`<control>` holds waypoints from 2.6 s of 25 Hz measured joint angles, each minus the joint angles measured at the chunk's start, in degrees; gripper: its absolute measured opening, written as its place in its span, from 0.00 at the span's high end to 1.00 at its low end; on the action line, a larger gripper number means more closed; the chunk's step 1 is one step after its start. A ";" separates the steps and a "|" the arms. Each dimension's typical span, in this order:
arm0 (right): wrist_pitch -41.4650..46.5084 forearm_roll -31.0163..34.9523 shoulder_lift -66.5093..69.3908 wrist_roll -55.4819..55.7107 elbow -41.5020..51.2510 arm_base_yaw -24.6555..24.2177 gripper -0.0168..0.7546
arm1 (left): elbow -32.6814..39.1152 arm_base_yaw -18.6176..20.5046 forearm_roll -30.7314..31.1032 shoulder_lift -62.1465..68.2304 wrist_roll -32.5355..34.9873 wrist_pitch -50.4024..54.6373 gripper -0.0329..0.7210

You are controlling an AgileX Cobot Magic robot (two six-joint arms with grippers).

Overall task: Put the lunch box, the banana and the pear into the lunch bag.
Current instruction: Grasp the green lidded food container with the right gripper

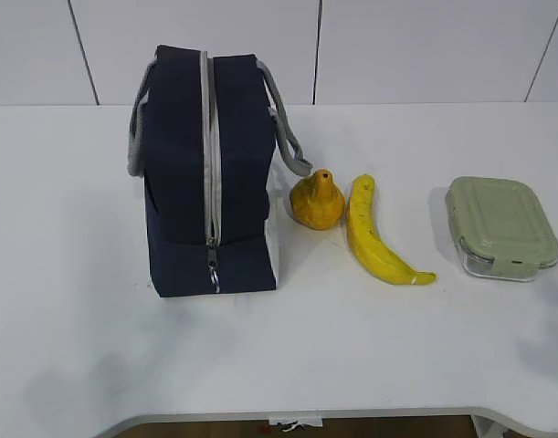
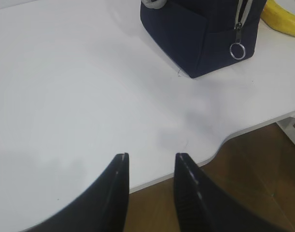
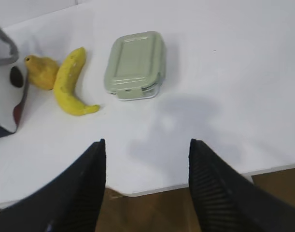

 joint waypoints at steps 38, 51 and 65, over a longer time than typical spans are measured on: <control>2.01 -6.38 58.59 -9.27 -27.00 -0.20 0.43 | 0.00 0.00 3.96 0.00 -7.16 -0.13 0.64; -4.01 10.78 74.34 -22.47 -34.15 -20.47 0.43 | 0.00 0.00 5.17 0.00 -9.06 -0.26 0.64; -0.01 45.19 78.79 -53.54 -35.96 -42.82 0.43 | 0.00 0.00 5.39 0.00 -9.39 -0.26 0.64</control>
